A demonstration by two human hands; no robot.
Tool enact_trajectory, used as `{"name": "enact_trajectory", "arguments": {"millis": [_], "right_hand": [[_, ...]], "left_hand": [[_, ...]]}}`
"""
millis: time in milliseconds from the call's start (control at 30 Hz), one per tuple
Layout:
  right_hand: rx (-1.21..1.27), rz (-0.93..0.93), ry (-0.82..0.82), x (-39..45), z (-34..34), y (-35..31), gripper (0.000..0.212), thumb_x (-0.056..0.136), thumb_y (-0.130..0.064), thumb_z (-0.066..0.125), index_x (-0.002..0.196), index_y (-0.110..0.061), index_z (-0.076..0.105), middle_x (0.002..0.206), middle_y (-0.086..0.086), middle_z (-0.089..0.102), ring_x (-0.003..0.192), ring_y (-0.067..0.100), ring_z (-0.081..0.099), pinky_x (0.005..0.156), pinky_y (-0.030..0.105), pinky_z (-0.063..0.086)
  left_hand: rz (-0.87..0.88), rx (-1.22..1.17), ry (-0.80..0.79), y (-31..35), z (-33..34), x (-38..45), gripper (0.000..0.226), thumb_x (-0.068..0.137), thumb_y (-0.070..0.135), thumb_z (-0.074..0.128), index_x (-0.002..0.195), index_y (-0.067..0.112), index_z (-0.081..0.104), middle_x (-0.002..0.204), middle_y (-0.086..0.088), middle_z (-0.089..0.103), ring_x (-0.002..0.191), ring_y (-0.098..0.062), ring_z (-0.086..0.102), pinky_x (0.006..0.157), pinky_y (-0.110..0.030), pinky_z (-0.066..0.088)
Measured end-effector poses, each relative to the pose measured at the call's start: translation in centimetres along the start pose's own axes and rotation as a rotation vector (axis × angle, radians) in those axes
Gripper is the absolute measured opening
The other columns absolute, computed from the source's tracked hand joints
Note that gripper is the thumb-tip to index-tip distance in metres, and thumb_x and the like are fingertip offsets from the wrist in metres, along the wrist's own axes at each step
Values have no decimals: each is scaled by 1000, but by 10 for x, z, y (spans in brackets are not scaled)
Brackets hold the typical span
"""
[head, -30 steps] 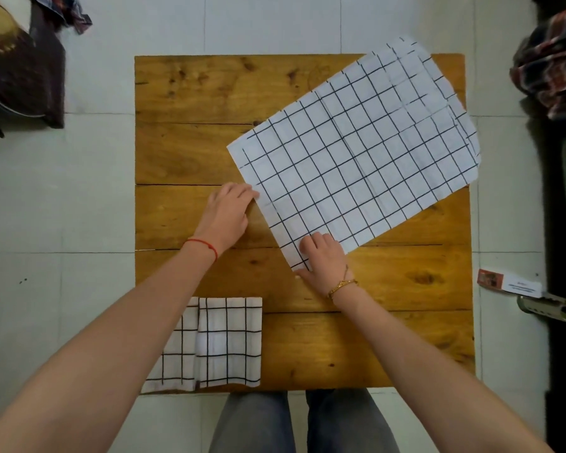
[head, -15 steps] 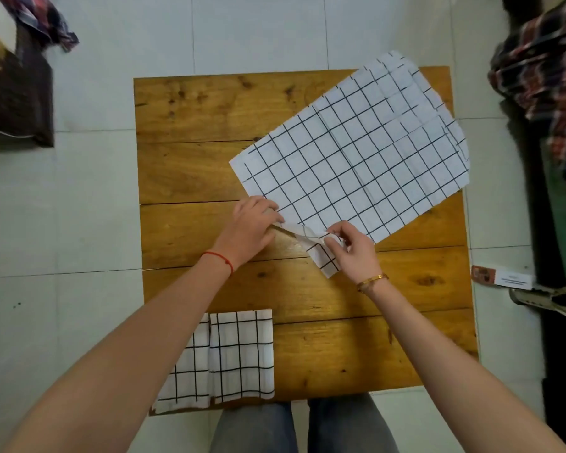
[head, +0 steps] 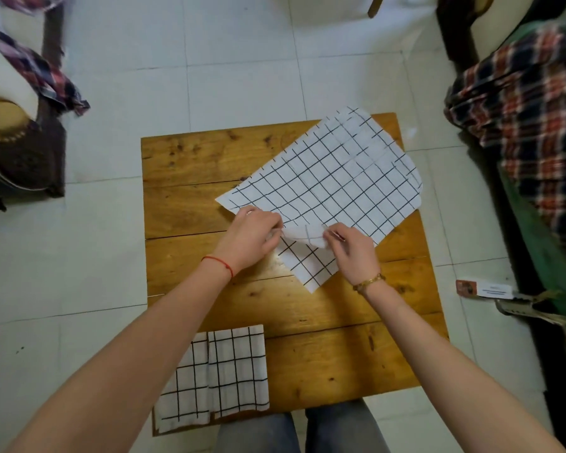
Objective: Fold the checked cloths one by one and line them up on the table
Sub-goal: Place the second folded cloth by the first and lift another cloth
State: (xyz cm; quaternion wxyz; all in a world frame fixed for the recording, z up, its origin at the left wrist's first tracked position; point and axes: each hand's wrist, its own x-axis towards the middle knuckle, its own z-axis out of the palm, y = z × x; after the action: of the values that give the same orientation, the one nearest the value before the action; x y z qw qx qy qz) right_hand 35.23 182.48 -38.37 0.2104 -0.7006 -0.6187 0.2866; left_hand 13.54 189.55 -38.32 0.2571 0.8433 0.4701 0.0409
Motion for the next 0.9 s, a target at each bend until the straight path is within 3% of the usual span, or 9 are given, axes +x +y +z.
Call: {"name": "enact_trajectory", "arguments": {"millis": [200, 333, 433, 567, 700, 800, 900], "right_hand": [[49, -65, -39, 10, -57, -23, 21, 96, -22, 50, 81, -15, 63, 66, -2, 61, 61, 10, 52, 57, 24, 39], [107, -66, -40, 16, -98, -40, 24, 95, -24, 52, 80, -13, 66, 71, 3, 65, 68, 18, 57, 65, 28, 45], [128, -85, -34, 20, -130, -54, 28, 94, -26, 53, 75, -10, 65, 68, 9, 62, 65, 20, 54, 63, 28, 43], [161, -108, -18, 21, -170, -72, 36, 92, -24, 56, 56, -20, 51, 55, -5, 47, 55, 5, 41, 55, 17, 32], [148, -153, 22, 20, -201, -82, 41, 91, -19, 58, 58, 2, 44, 62, 12, 47, 61, 16, 40, 61, 28, 30], [150, -172, 51, 17, -221, -88, 43, 89, -18, 60, 52, -9, 41, 60, 5, 45, 59, 15, 40, 61, 30, 30], [115, -197, 75, 13, -239, -98, 44, 88, -18, 63, 50, -24, 41, 58, -4, 48, 58, 7, 42, 60, 24, 32]], "left_hand": [[-14, 0, 20, 22, -46, -5, 8, 87, 19, 56, 94, 19, 60, 78, 11, 54, 79, -14, 50, 108, -34, 29], [-44, -12, 87, 40, -75, -13, 6, 90, 17, 56, 95, 20, 57, 85, 10, 62, 82, -13, 55, 111, -30, 22], [-55, -21, 141, 52, -98, -19, 6, 91, 17, 56, 95, 21, 57, 90, 8, 67, 87, -13, 62, 110, -30, 22], [-46, 33, 221, 70, -133, -28, 7, 92, 19, 56, 97, 22, 58, 92, 4, 68, 88, -17, 62, 109, -36, 30], [6, 99, 307, 80, -164, -41, 15, 89, 19, 60, 103, 22, 64, 92, 9, 65, 88, -13, 60, 100, -33, 35], [33, 179, 358, 90, -185, -53, 11, 91, 20, 60, 97, 19, 68, 85, 9, 57, 76, -11, 52, 92, -34, 39], [39, 254, 409, 101, -203, -64, 12, 93, 21, 57, 96, 16, 67, 89, 4, 59, 77, -16, 56, 87, -34, 40]]}}
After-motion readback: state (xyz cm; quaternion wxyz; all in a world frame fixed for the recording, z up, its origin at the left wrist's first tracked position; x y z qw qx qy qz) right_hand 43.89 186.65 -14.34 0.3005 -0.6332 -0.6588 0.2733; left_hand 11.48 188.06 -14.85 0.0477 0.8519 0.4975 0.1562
